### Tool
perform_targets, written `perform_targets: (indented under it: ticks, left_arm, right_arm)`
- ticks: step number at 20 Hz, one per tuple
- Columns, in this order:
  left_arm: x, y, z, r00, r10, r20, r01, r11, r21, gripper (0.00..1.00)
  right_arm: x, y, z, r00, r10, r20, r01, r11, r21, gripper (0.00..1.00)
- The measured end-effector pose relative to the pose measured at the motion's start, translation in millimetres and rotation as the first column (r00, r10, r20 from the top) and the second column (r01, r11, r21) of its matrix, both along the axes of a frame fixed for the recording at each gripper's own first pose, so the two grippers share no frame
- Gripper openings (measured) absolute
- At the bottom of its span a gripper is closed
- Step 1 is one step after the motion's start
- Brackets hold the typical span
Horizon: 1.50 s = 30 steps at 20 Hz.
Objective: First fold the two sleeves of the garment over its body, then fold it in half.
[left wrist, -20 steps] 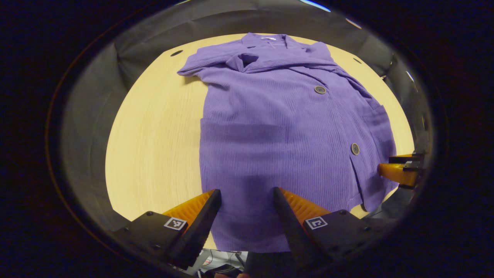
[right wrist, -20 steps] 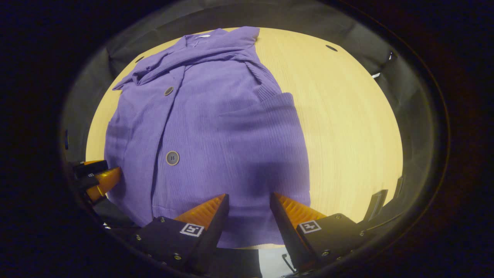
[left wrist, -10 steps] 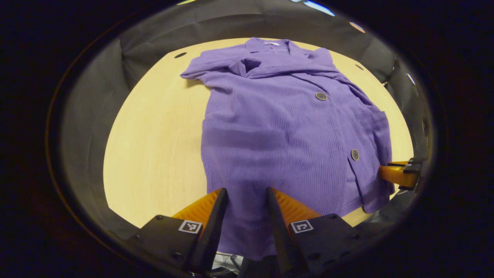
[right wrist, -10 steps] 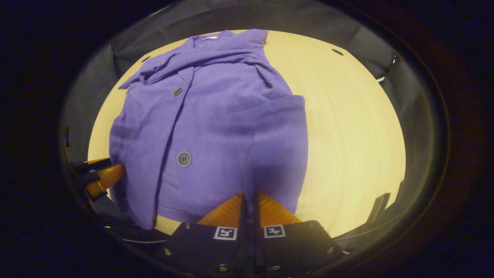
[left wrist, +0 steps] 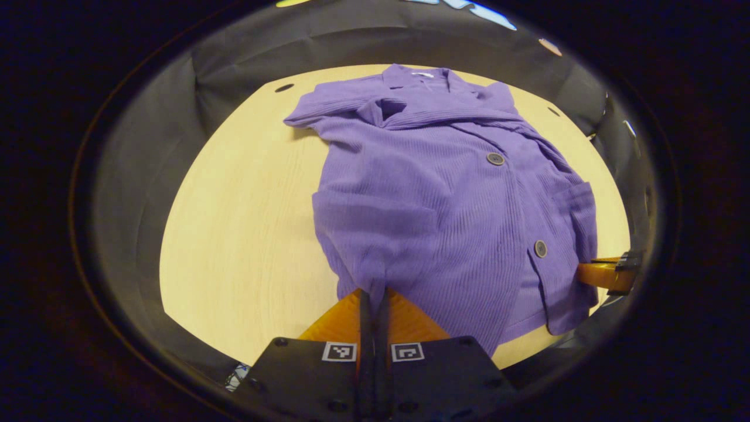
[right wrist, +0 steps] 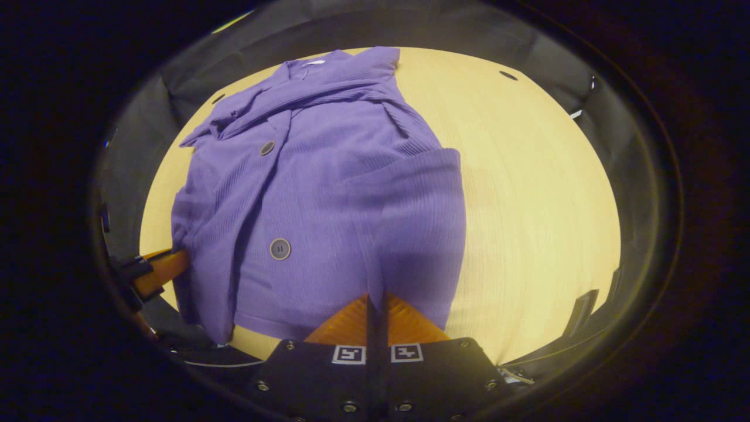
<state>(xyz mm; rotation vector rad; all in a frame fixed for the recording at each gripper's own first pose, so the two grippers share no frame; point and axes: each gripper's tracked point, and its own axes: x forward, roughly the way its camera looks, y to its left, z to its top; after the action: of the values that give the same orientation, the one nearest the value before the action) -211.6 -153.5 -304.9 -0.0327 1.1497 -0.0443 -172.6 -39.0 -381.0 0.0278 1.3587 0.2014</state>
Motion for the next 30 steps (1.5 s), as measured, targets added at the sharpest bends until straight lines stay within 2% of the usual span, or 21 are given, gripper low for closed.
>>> perform_targets:
  ticks: [3, 8, 14, 24, 30]
  left_arm:
    - [11.5, 1.9, 8.9, 1.0, 0.01, 0.021, -0.01, 1.0, 0.0, 0.07]
    - [62.3, 6.9, 31.0, 0.995, 0.019, 0.101, -0.019, 1.0, -0.001, 0.07]
    - [128.0, 1.6, 58.0, 0.98, 0.0, 0.197, 0.0, 1.0, 0.0, 0.07]
    - [218.5, 8.4, 89.6, 0.958, 0.072, 0.279, -0.062, 0.997, -0.044, 0.07]
    - [285.8, 7.8, 99.9, 0.939, 0.103, 0.327, -0.086, 0.994, -0.068, 0.07]
  right_arm:
    - [12.1, 7.7, 10.3, 0.999, -0.016, 0.029, 0.016, 1.0, 0.018, 0.01]
    - [47.6, 22.6, 28.9, 0.995, -0.02, 0.098, 0.015, 0.999, 0.052, 0.01]
    - [116.2, 34.8, 42.8, 0.981, -0.018, 0.191, 0.004, 0.997, 0.072, 0.02]
    - [215.1, 38.0, 64.2, 0.95, -0.046, 0.309, 0.018, 0.996, 0.092, 0.01]
    - [290.6, 43.1, 76.0, 0.916, -0.08, 0.393, 0.042, 0.994, 0.105, 0.01]
